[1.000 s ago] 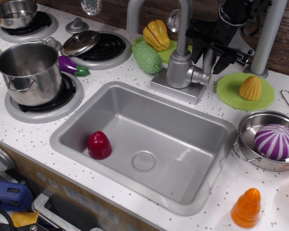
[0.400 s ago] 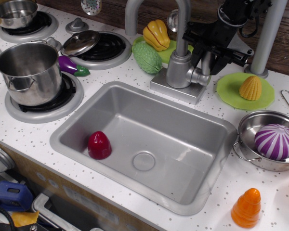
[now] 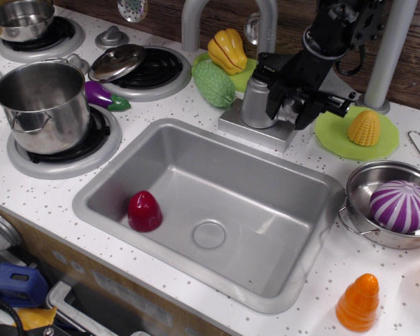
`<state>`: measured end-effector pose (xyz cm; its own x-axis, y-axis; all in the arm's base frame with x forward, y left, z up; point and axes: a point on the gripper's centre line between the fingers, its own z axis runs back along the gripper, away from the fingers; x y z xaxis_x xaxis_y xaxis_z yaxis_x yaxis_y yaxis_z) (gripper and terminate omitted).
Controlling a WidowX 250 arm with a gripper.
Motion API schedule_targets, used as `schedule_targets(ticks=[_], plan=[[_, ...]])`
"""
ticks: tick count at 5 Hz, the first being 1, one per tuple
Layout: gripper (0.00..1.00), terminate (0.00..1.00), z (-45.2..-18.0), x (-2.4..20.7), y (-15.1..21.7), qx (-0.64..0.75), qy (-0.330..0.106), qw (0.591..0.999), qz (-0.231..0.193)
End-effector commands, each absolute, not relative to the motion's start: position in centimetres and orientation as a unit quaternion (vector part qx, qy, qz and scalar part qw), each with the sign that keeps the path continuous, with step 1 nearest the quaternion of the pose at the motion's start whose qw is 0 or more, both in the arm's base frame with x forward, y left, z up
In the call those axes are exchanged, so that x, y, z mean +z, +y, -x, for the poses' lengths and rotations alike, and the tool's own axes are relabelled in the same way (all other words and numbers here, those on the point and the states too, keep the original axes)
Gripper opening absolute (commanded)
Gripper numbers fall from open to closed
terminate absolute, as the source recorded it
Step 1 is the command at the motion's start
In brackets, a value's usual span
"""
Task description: Turn lever vertical to front
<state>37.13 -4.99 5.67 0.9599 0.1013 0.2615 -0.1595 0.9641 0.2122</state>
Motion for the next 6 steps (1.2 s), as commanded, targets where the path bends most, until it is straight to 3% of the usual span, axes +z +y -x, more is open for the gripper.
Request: schedule_targets(ticks=[1, 4, 5, 6], plan=[[0.00, 0.00, -36.5, 7.5, -5.2, 0.085, -0.185, 0.977, -0.070], [0.00, 0.00, -36.2, 4.0, -4.6, 0.077, -0.220, 0.972, -0.042], [0.00, 0.00, -36.3, 4.8, -4.4, 0.073, -0.204, 0.975, -0.043], [1.00, 1.00, -36.7, 6.7, -4.9, 0.069, -0.166, 0.982, -0.052]])
